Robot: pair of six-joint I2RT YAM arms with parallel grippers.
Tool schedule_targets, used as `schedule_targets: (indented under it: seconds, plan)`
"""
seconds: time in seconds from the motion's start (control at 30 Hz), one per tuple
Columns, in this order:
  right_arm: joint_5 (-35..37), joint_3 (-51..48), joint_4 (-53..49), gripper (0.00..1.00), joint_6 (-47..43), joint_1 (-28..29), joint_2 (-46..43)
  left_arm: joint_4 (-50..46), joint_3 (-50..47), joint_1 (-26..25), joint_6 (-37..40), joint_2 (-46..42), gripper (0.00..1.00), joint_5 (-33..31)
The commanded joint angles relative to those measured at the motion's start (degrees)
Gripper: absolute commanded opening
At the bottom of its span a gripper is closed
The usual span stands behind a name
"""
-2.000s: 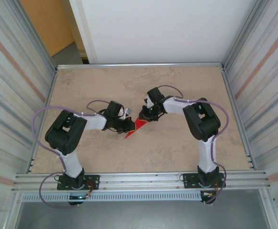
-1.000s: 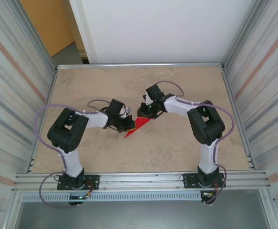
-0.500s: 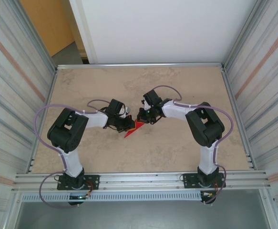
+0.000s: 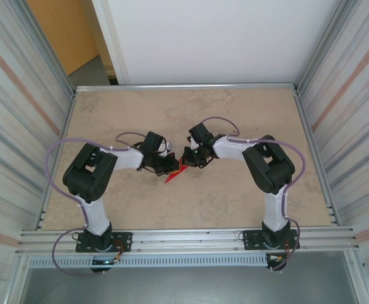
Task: Fold a paper plane with a square sheet of paper (pick it up from the middle)
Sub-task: Fold the wing for the fifth time at the center of the table.
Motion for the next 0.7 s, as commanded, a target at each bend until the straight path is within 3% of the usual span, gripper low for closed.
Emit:
schedule_targets:
  seconds: [0.0, 0.17, 0.4, 0.67]
  plan:
    - [2.0, -2.1, 0.1, 0.02, 0.2, -0.3, 0.5, -5.3, -0.9, 0.7, -0.3, 1.9, 0.0, -2.8]
    - [2.0, -5.9, 3.3, 0.02, -1.2, -3.2, -1.3, -6.5, -1.6, 1.0, 0.4, 1.8, 0.0, -3.2]
    - [-0.9, -9.1, 8.0, 0.04, -2.9, -11.7, -2.6, -6.1, -3.5, 1.5, 0.6, 1.5, 0.0, -2.6]
    - [0.5, -9.7, 6.9, 0.05, -4.5, -18.0, -5.3, -6.2, -2.7, 1.6, 0.9, 1.9, 0.0, -1.8]
